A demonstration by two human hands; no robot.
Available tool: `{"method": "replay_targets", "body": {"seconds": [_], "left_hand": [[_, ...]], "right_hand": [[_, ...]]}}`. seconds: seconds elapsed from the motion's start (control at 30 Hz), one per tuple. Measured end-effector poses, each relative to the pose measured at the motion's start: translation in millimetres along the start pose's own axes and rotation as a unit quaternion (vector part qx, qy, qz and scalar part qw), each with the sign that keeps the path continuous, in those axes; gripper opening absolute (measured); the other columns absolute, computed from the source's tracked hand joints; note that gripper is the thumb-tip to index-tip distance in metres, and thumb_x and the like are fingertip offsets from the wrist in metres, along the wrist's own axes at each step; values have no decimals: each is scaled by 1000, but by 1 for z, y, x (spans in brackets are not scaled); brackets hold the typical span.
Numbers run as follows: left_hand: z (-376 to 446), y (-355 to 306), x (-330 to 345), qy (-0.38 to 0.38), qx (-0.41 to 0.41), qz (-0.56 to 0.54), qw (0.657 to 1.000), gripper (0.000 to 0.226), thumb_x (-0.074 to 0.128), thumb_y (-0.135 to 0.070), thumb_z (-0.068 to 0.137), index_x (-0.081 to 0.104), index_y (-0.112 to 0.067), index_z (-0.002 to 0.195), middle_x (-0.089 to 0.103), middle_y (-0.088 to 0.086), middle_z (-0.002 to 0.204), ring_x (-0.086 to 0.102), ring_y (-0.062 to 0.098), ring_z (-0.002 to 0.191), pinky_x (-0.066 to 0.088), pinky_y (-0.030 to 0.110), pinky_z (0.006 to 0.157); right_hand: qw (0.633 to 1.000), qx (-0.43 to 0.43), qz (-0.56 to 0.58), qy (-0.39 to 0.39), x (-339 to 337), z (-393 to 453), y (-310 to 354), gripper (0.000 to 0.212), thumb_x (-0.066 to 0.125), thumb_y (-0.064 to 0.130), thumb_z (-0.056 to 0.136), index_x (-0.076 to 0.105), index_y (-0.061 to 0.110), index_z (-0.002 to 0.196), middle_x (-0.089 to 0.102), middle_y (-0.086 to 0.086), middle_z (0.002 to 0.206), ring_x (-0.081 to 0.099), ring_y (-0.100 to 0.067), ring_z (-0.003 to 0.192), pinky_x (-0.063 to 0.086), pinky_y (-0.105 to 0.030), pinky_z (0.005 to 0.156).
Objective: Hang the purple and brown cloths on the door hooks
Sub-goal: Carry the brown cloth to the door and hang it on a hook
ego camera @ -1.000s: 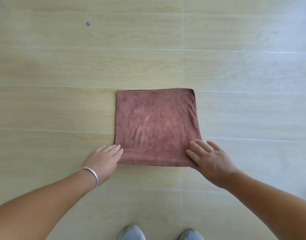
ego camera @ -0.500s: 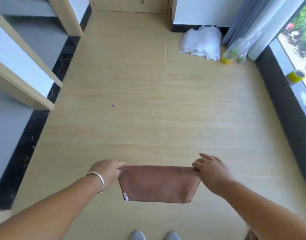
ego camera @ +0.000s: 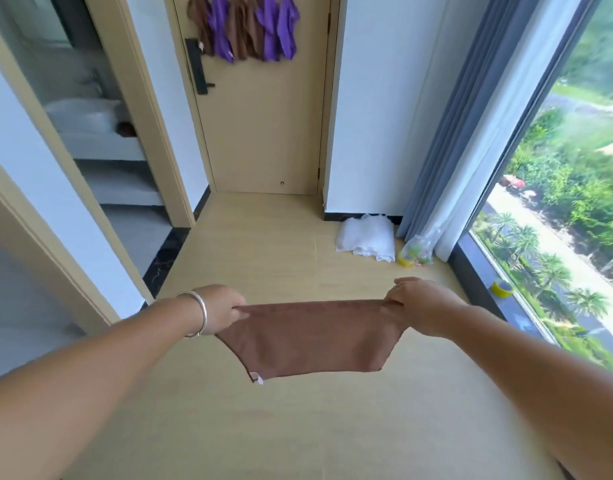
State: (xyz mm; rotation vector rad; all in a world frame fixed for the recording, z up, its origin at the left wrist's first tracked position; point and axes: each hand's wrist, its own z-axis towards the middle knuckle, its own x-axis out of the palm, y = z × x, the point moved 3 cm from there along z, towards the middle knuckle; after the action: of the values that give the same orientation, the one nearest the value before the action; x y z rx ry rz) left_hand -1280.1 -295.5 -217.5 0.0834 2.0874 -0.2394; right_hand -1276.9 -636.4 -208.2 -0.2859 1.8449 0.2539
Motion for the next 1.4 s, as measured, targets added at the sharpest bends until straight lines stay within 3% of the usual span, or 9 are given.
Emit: {"method": "replay_targets", "body": {"seconds": [0.1, 0.17, 0.3, 0.43, 0.6, 0.77, 0.9, 1.07, 1.4], "left_hand": [[-29, -9, -81, -73, 10, -2, 997, 35, 45, -33, 101, 50, -17, 71, 53, 1, 74, 48, 20, 70, 37, 31, 66], [-50, -15, -126, -115, 13, 0, 993, 34, 44, -31, 101, 52, -15, 71, 54, 2, 75, 50, 19, 72, 38, 30, 67], [-94, -28, -200, -194, 6, 5, 981, 37, 44, -30, 101, 52, -19, 66, 58, 2, 75, 55, 22, 74, 43, 32, 70], [-132, -38, -254, -248, 4, 26, 968, 33, 43, -31, 101, 59, -15, 75, 66, 8, 88, 62, 27, 86, 47, 35, 77], [-175, -52, -297, -307, -17, 65, 949, 37, 37, -30, 102, 53, -12, 73, 54, 5, 74, 48, 21, 69, 39, 31, 65], [-212, -60, -321, -343, -37, 96, 934, 35, 34, -28, 103, 51, -14, 76, 54, 5, 79, 48, 20, 71, 40, 33, 68], [-226, -66, -321, -332, -58, 159, 928, 34, 32, -32, 104, 51, -19, 79, 58, 2, 83, 52, 17, 74, 39, 29, 64], [-224, -72, -317, -328, -78, 172, 925, 38, 31, -31, 105, 46, -21, 71, 50, -2, 73, 45, 12, 63, 32, 25, 56], [-167, -48, -330, -317, -82, 157, 932, 38, 31, -32, 105, 47, -21, 72, 51, -1, 74, 48, 15, 67, 40, 29, 65]], "right_hand": [[998, 18, -27, -53, -82, -15, -2, 37, 38, 52, 97, 60, 26, 83, 57, 4, 92, 56, -20, 97, 46, -35, 78], [995, 29, -45, -86, -129, -26, -3, 33, 38, 53, 97, 50, 31, 75, 53, 7, 83, 53, -17, 86, 43, -32, 70], [987, 41, -60, -143, -212, -50, -1, 37, 41, 53, 95, 50, 29, 69, 53, 11, 73, 49, -8, 71, 32, -28, 55], [980, 42, -64, -182, -274, -76, 5, 31, 42, 52, 95, 60, 29, 84, 56, 12, 77, 51, -7, 73, 36, -28, 57], [966, 32, -85, -243, -324, -105, 12, 39, 41, 50, 97, 48, 29, 65, 55, 10, 76, 52, -10, 76, 36, -27, 57], [953, 17, -69, -293, -357, -125, 14, 39, 41, 51, 97, 50, 31, 65, 59, 9, 76, 54, -8, 74, 38, -26, 58], [950, 8, -66, -305, -362, -126, 12, 36, 40, 51, 97, 54, 31, 71, 60, 8, 75, 55, -8, 73, 42, -26, 61], [946, 0, -67, -316, -351, -117, 4, 35, 39, 52, 98, 62, 29, 86, 62, 10, 77, 56, -7, 73, 47, -25, 68], [932, -22, -78, -353, -356, -47, -12, 42, 36, 53, 98, 70, 28, 97, 61, 12, 85, 54, -8, 83, 50, -29, 80]]}}
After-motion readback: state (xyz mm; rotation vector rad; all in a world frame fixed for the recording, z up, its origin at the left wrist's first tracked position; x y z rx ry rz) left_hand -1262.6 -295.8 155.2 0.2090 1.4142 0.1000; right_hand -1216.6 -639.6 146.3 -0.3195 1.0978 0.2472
